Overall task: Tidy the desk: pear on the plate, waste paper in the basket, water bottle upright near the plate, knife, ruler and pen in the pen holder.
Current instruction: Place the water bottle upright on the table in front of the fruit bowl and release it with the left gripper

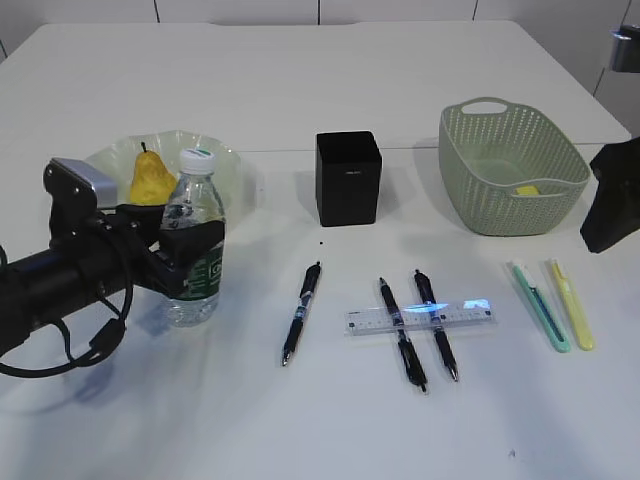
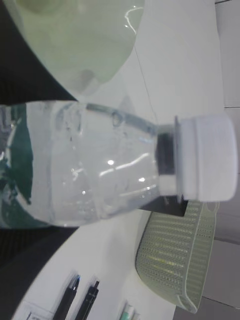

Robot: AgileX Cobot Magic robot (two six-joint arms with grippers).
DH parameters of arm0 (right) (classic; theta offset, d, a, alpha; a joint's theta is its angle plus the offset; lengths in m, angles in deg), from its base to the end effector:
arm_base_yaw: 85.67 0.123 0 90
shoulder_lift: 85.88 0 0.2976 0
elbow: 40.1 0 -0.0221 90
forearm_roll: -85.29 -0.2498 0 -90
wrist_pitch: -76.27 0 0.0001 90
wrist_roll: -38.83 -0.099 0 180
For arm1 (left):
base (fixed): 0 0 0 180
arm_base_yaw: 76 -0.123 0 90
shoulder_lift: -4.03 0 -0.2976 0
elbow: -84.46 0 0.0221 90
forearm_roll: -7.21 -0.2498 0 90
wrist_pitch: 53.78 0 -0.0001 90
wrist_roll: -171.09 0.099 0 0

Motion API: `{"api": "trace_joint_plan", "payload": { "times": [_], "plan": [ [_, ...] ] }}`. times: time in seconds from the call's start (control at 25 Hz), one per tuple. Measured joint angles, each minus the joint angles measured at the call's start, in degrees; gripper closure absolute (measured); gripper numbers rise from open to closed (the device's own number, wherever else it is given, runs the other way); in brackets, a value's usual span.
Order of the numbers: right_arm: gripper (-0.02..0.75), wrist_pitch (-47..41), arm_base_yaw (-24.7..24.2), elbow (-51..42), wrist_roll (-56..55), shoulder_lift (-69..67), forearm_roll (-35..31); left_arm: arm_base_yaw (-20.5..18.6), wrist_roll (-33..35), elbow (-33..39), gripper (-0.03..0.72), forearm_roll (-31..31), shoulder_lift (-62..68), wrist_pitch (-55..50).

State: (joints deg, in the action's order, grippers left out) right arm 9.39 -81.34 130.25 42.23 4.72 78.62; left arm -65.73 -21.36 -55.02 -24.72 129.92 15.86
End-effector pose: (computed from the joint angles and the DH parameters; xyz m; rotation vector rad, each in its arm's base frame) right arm 0.2695 0.0310 0.3077 -0.1480 2.8888 0.1661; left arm 0.3251 -0.1088 0.1114 0.5309 1.6764 -0.5852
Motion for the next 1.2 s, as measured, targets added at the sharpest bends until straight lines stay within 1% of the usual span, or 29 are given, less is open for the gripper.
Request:
{"api": "trace_joint_plan", "payload": {
  "times": [0.2,0.32,0.44,1.2],
  "plan": [
    [0.241,0.0,0.0,0.0,0.0,0.0,0.0,-2.16,0.0,-0.21,0.301,0.09,1.19,2.19],
    [0.241,0.34,0.0,0.0,0.0,0.0,0.0,-2.71,0.28,-0.21,0.301,0.23,1.28,2.32],
    [0.241,0.47,0.0,0.0,0.0,0.0,0.0,-2.8,0.89,-0.21,0.298,-0.99,1.28,2.32],
    [0.241,0.69,0.0,0.0,-0.09,0.0,0.0,-2.92,1.51,-0.21,0.183,-2.26,1.54,1.55]
  ]
}}
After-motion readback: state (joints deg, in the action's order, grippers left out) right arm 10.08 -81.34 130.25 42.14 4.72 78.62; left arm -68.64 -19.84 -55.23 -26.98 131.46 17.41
